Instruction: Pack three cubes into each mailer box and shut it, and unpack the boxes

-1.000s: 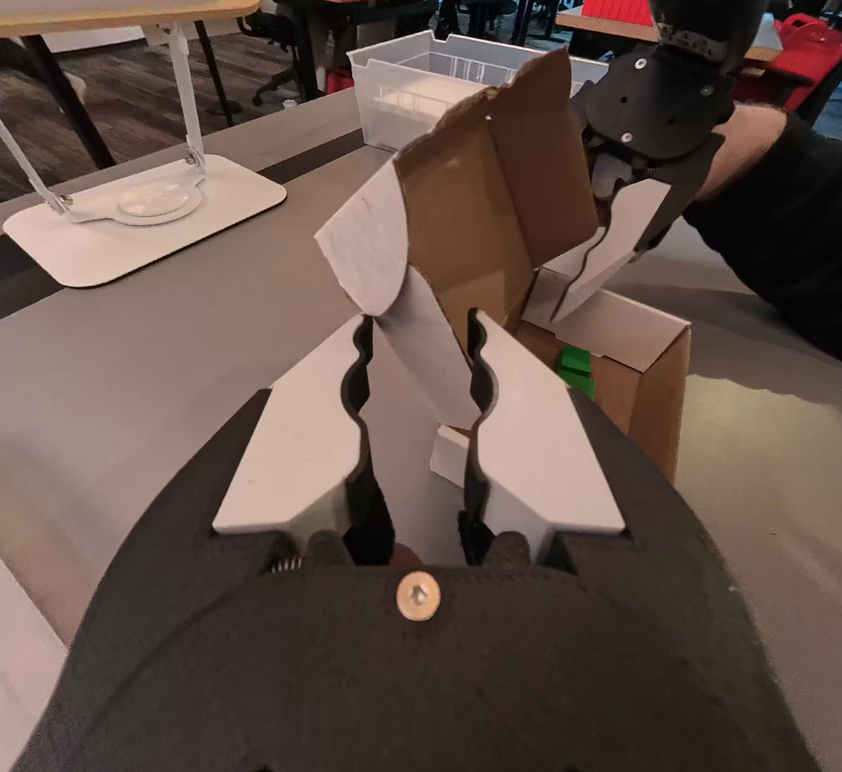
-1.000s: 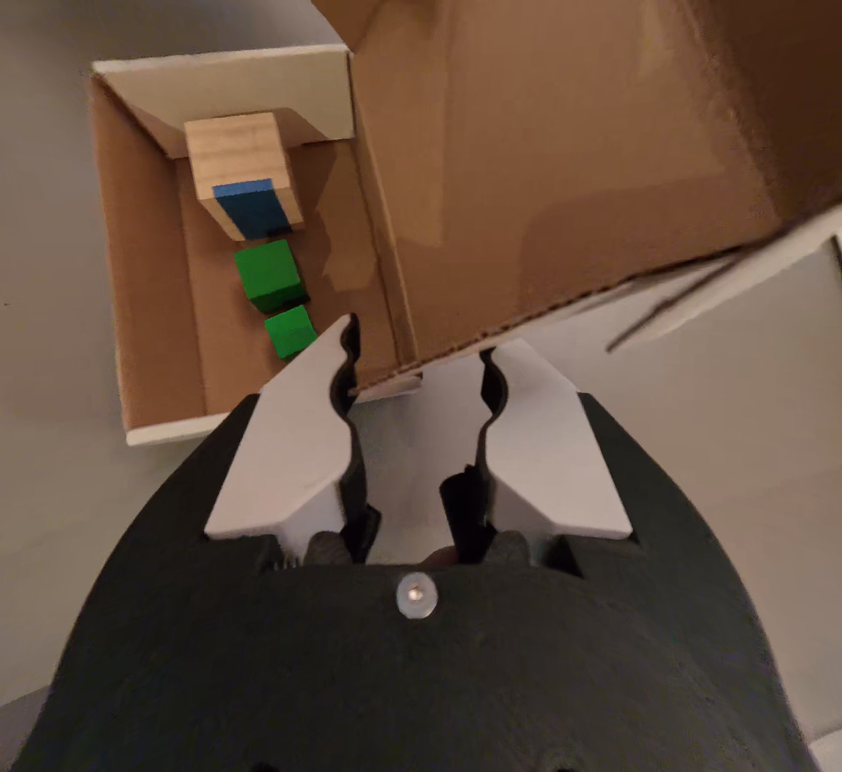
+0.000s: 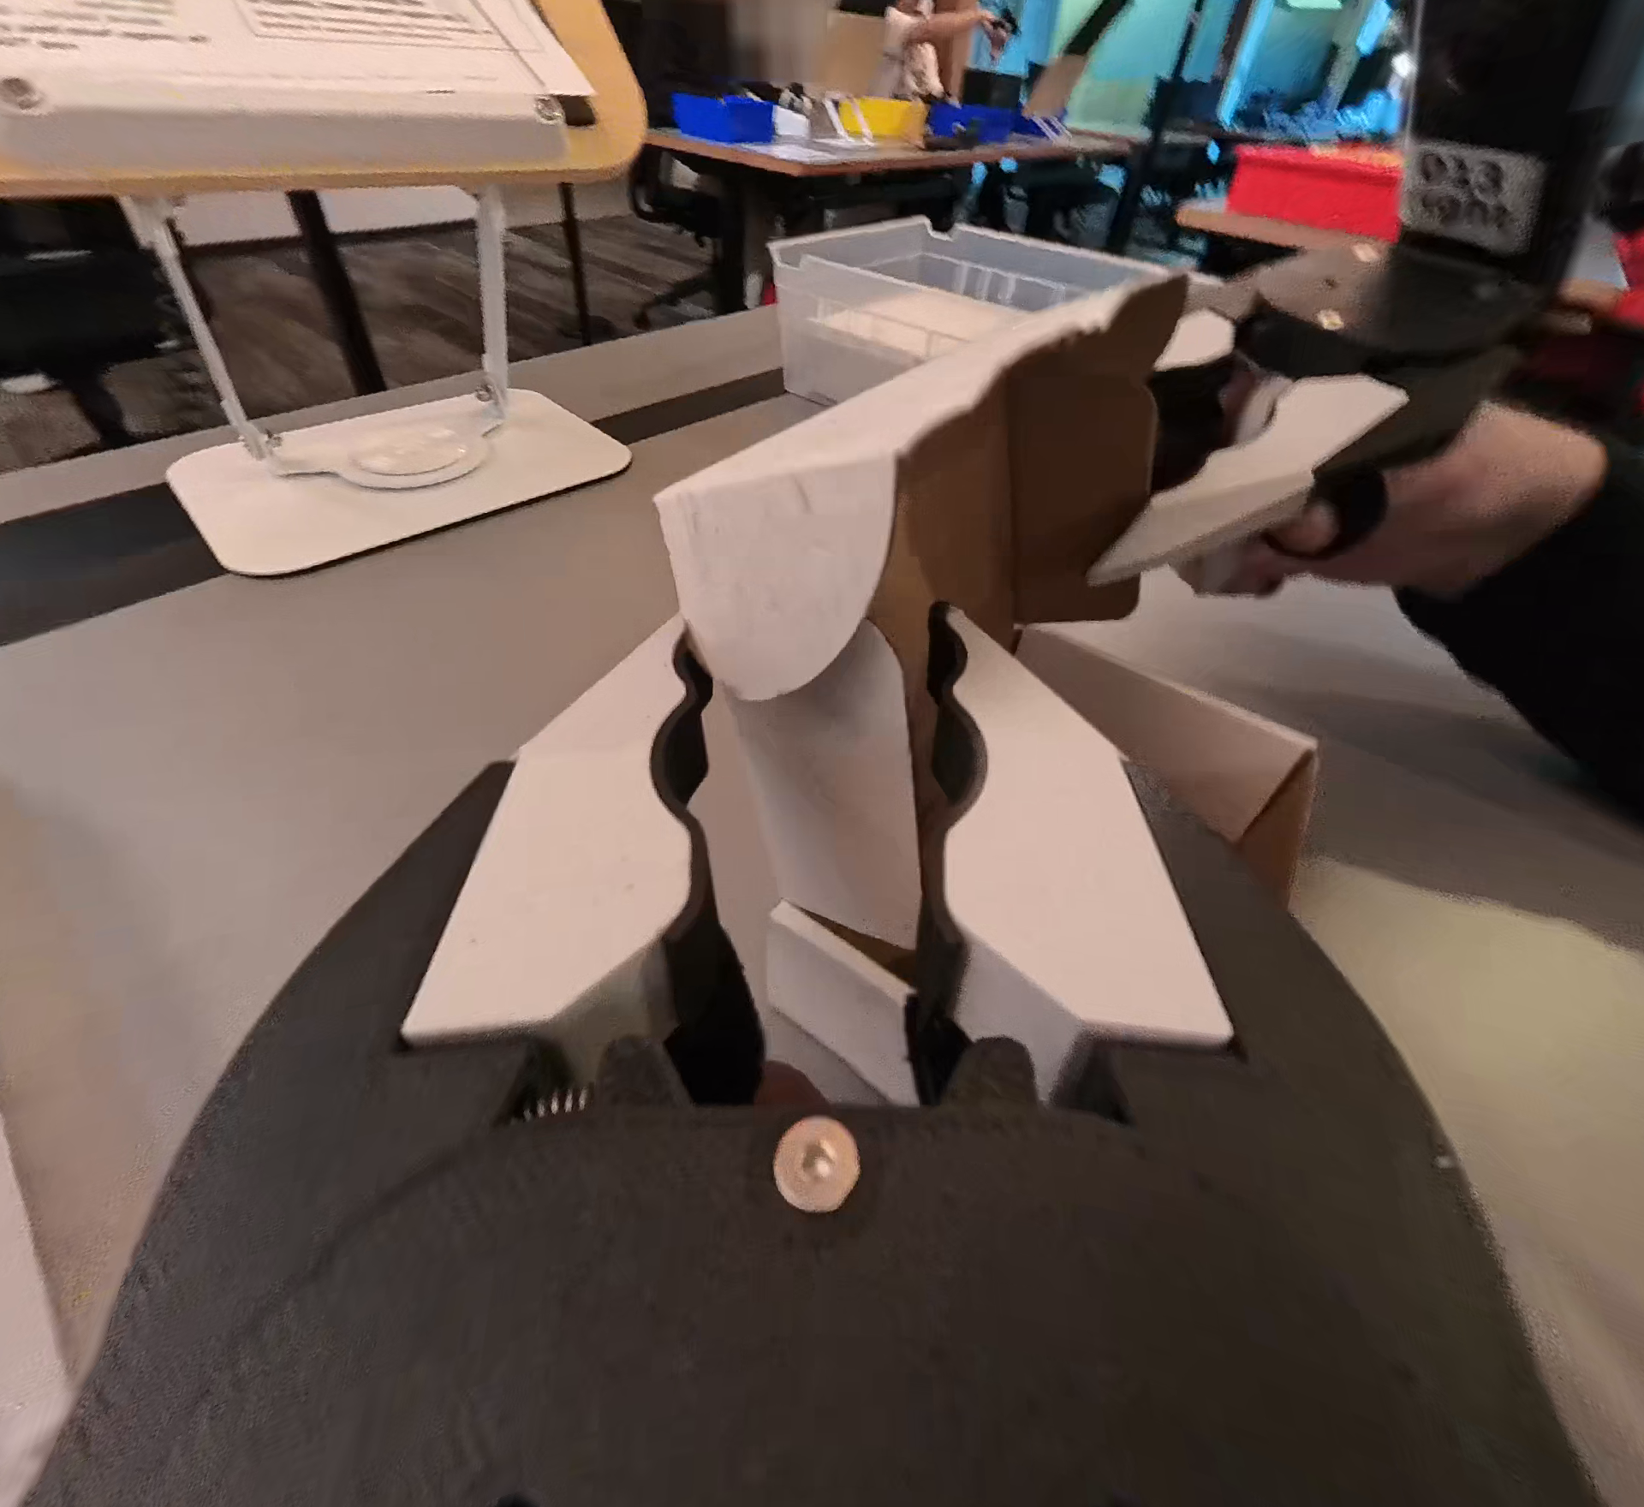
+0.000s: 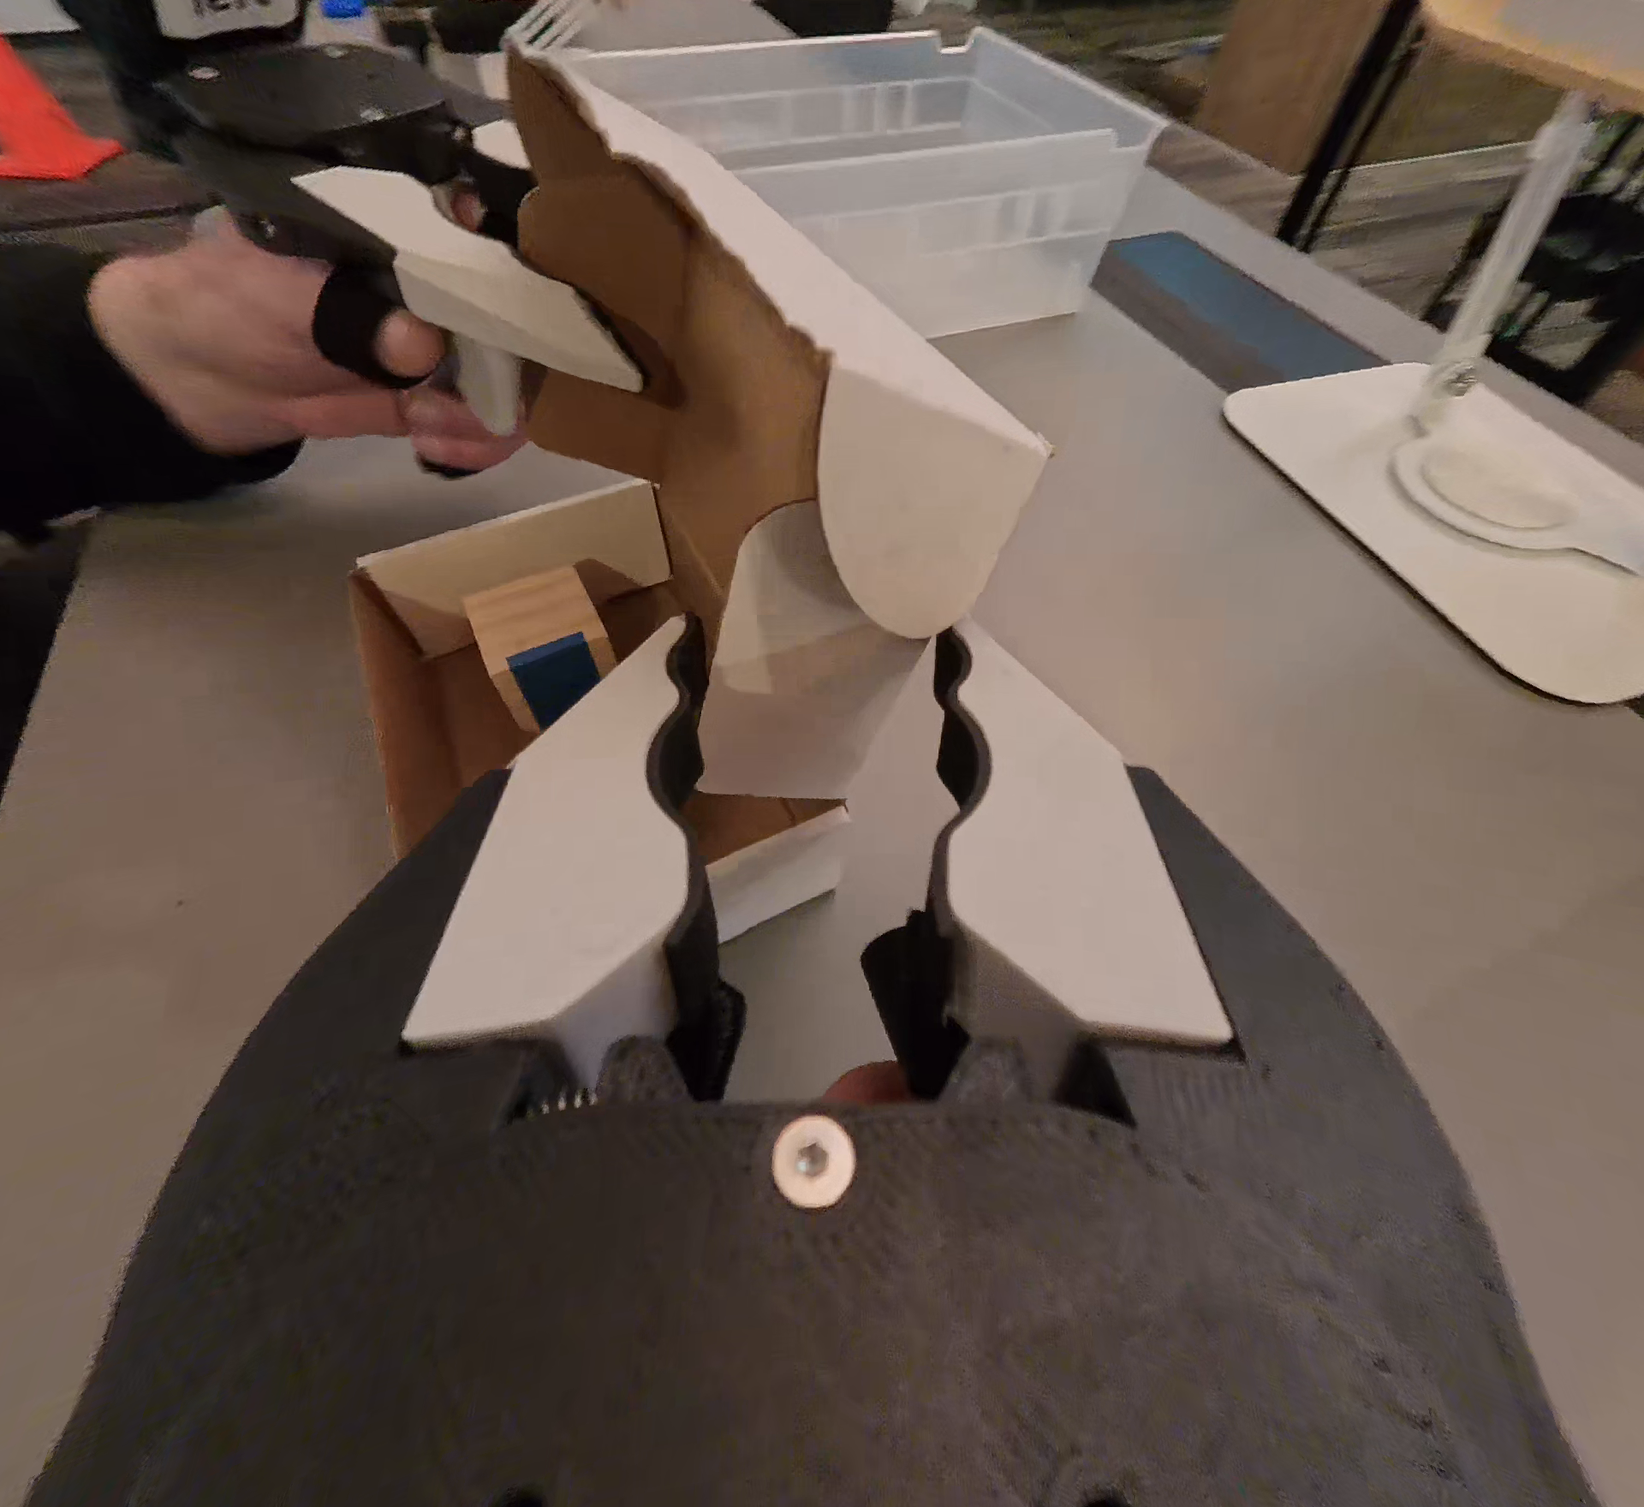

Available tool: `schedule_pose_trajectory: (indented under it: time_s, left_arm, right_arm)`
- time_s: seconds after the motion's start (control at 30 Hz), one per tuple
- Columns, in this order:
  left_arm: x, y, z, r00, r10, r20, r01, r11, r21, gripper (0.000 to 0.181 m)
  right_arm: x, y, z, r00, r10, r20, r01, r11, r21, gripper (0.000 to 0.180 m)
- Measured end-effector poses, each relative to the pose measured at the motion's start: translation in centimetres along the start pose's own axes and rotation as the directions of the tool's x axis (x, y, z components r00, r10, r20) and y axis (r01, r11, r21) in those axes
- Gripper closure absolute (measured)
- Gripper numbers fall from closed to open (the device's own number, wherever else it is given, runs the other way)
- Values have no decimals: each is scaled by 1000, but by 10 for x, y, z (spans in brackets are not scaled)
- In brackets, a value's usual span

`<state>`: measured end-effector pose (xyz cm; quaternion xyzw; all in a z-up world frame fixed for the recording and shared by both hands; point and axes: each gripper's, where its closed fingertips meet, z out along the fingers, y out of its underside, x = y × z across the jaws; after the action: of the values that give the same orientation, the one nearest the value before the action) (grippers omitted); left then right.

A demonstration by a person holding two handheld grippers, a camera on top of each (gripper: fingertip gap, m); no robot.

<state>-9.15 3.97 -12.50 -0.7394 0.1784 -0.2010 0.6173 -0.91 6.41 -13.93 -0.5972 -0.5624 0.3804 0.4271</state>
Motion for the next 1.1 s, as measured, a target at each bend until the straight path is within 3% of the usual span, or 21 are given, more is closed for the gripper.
schedule_pose_trajectory:
  time_s: [0.13, 0.17, 0.2, 0.47, 0.67, 0.77, 0.87, 0.97, 1.03, 1.1]
  left_arm:
    - [1, 0, -1, 993, 26, 112, -27, 1000, 14, 133]
    - [3, 0, -1, 991, 39, 126, -41, 999, 11, 131]
    - [6, 0, -1, 991, 45, 128, -47, 999, 11, 129]
    - [28, 10, -14, 991, 78, 110, -78, 997, 1, 119]
    - [31, 7, -12, 995, 7, 104, -7, 1000, -5, 108]
    - [36, 5, -16, 999, 8, 44, -7, 1000, -21, 110]
    - [43, 6, -27, 997, 2, -73, -5, 999, -40, 109]
    - [47, 12, -44, 979, 82, -188, -98, 992, -75, 112]
    - [39, 17, -55, 962, 162, -218, -188, 977, -104, 110]
    - [32, 14, -62, 959, 155, -238, -184, 977, -105, 110]
  right_arm:
    - [-2, 0, -1, 988, -41, -146, 44, 999, 22, 130]
    - [-2, 1, -3, 979, -66, -191, 69, 997, 14, 142]
    - [-3, 2, -5, 972, -95, -213, 98, 995, 2, 141]
    - [-22, 8, -10, 957, -146, -250, 147, 989, -16, 141]
    - [-35, 6, -4, 979, -18, -201, 14, 1000, -22, 110]
    - [-42, 12, -5, 983, -85, -164, 73, 994, -77, 95]
    - [-50, 18, -15, 993, -105, -44, 101, 991, -85, 95]
    - [-51, 17, -32, 994, -78, 73, 82, 995, -52, 98]
    - [-38, 17, -41, 993, -78, 83, 82, 995, -50, 101]
    - [-22, 15, -45, 995, -80, 63, 84, 994, -63, 104]
